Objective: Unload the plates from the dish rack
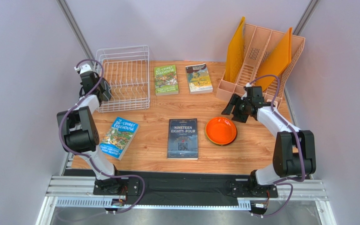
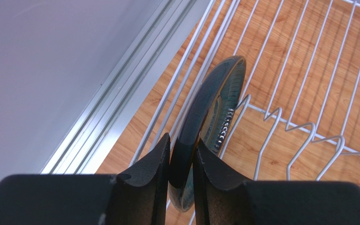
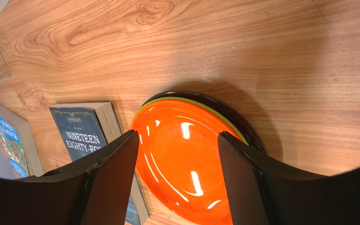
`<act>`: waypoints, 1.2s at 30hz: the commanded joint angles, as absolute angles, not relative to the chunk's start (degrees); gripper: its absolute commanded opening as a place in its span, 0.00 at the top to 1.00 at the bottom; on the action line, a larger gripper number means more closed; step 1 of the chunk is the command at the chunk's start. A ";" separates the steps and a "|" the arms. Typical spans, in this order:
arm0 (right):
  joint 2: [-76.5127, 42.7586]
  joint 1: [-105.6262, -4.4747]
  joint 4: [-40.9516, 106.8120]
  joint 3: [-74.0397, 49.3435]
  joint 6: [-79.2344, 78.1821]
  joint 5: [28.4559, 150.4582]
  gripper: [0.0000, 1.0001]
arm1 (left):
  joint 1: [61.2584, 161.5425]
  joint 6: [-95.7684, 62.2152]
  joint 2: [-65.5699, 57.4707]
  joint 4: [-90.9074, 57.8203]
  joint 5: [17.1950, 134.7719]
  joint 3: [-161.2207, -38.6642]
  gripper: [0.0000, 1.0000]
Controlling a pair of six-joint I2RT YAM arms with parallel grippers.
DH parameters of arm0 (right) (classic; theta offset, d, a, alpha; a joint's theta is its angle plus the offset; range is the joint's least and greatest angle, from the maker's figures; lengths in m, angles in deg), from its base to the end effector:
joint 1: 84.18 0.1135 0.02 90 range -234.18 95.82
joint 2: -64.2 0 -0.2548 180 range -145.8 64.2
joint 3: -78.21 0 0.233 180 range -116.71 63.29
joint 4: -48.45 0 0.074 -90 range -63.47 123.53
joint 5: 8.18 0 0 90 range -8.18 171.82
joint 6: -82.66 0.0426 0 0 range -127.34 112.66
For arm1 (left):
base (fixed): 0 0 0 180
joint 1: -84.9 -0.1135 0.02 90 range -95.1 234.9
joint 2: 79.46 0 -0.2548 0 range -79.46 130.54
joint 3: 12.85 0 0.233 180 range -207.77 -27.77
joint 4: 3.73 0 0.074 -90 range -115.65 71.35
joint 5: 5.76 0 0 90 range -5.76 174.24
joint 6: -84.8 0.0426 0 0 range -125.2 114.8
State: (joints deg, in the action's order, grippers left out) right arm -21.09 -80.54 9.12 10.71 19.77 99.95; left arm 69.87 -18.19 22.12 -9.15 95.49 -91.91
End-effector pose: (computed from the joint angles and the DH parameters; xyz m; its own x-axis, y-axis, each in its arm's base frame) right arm 0.2817 0.0312 0.2001 -0.8504 0.3799 -0.3641 0.1782 0.8590 0.4800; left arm 0.3732 0.1088 0.2196 -0.3464 -0.3213 -0.8814 -0.5117 0.8521 -0.1095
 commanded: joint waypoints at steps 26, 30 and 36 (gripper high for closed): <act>-23.16 -80.05 10.32 9.06 17.80 100.01 0.30 | 70.57 -6.17 16.17 -10.65 85.91 -92.20 1.00; -23.16 -79.78 10.24 9.23 17.80 99.66 0.30 | 70.84 -5.29 13.72 -10.21 86.88 -91.59 1.00; -23.34 -79.61 10.23 8.88 17.62 99.48 0.30 | 71.45 -2.74 10.37 -8.37 91.18 -90.18 1.00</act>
